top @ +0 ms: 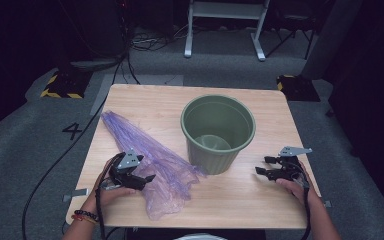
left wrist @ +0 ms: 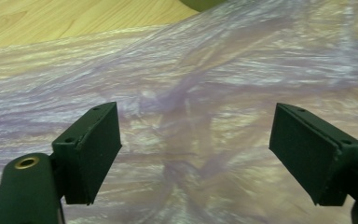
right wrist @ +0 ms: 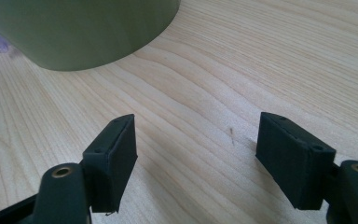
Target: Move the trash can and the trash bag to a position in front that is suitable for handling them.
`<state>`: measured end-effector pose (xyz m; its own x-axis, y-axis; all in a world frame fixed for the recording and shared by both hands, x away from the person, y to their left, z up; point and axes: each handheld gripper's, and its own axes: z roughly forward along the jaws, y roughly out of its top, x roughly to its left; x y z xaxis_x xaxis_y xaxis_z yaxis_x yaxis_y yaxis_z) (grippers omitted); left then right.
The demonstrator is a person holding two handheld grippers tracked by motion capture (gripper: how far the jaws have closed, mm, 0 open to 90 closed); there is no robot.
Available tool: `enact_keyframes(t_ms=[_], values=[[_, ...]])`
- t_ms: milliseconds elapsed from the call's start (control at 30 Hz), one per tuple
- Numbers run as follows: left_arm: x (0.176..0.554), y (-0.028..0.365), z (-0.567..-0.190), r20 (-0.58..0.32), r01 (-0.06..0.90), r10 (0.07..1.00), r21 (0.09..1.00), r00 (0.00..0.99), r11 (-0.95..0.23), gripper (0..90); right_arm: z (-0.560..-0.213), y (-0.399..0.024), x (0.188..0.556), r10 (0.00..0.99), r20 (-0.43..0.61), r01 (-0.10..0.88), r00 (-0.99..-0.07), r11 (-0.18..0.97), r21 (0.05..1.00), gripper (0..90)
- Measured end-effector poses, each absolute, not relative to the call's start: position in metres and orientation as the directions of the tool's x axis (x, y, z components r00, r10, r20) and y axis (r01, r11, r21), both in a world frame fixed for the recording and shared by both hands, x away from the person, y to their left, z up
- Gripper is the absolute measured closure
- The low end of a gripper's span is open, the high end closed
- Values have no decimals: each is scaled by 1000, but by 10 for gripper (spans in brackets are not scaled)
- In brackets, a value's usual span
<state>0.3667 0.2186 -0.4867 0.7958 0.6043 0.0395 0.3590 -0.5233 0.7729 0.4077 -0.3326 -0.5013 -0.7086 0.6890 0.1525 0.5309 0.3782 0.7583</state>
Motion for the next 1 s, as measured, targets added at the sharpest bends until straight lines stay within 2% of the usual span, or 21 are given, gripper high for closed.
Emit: enact_keyframes(t_ms=[267,333,467,533,567,600,633,667,700,733,767,933,1000], values=[[387,211,-500,4,392,585,738,811,-549,159,-502,-332,408,690,149,528,-708,378,760,288],[390,207,-502,2,400,578,720,816,-567,177,-502,-332,408,690,149,528,-709,379,760,289],[391,207,-502,-7,414,591,721,806,-556,271,-502,-332,408,690,149,528,-708,378,761,288],[391,208,-501,-10,420,601,724,799,-548,358,-502,-332,408,690,150,529,-708,377,760,288],[391,207,-501,-7,422,608,725,794,-544,358,-502,-332,408,690,150,529,-708,377,760,288],[391,207,-501,-8,426,616,730,788,-534,455,-502,-332,408,691,148,528,-708,378,761,288],[391,206,-501,-3,424,619,731,786,-534,455,-502,-332,408,691,148,528,-708,378,761,288],[391,205,-501,-3,423,621,735,784,-531,506,-502,-332,408,691,149,528,-707,377,761,289],[391,203,-501,6,417,624,739,781,-529,643,-502,-332,408,691,152,530,-707,375,760,288],[391,203,-501,6,417,624,739,781,-529,682,-502,-332,408,690,154,530,-707,373,761,288],[391,201,-501,9,414,624,741,782,-529,682,-502,-332,408,690,154,530,-707,373,761,288],[393,192,-501,46,403,641,743,766,-535,843,-502,-332,408,692,158,532,-704,368,763,288],[393,191,-501,50,402,643,743,764,-536,863,-502,-332,408,692,160,533,-704,365,763,288]])
